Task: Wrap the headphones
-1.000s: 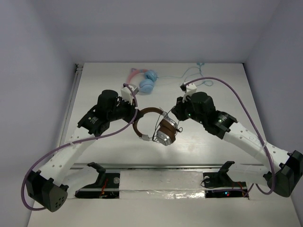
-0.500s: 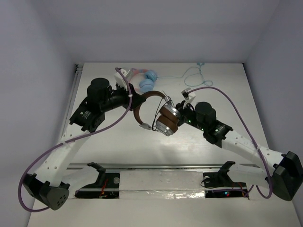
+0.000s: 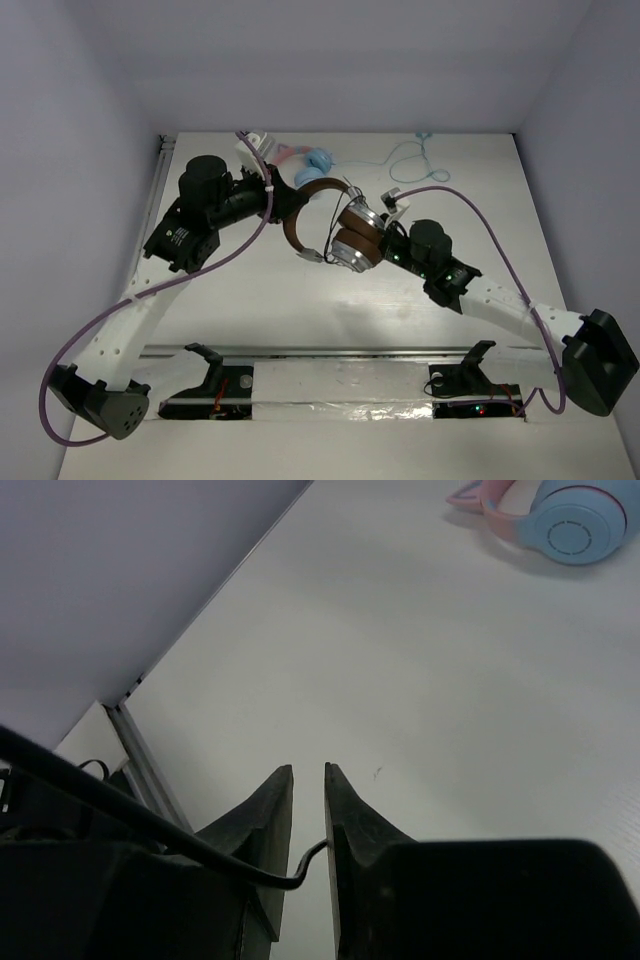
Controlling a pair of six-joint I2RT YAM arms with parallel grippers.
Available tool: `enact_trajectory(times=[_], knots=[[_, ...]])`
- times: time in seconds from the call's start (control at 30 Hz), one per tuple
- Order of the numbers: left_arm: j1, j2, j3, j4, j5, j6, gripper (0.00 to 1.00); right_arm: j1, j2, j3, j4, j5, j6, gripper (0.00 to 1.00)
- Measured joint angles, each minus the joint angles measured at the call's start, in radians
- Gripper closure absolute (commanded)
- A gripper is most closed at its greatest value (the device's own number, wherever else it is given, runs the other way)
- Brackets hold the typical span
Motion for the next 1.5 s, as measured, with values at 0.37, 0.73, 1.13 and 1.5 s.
enact_trajectory(times=[0.37,0.73,1.13,1.5], knots=[[0.013,0.005,0.040,0.010,-0.020,-0.073,1.00,0.000,0.000,-0.076,0.080,0.000,0.031,0.87],[0.019,0.039,0.040,0.053,-0.067,-0.148,1.00,0.000,0.003,-0.117,0.145,-0.007,0.074,1.00],[0.019,0.070,-0.075,0.219,-0.262,-0.292,1.00,0.000,-0.036,-0.153,0.190,-0.109,0.257,1.00],[0.016,0.120,-0.221,0.342,-0.535,-0.370,1.00,-0.001,-0.139,-0.184,0.234,-0.146,0.487,0.97]])
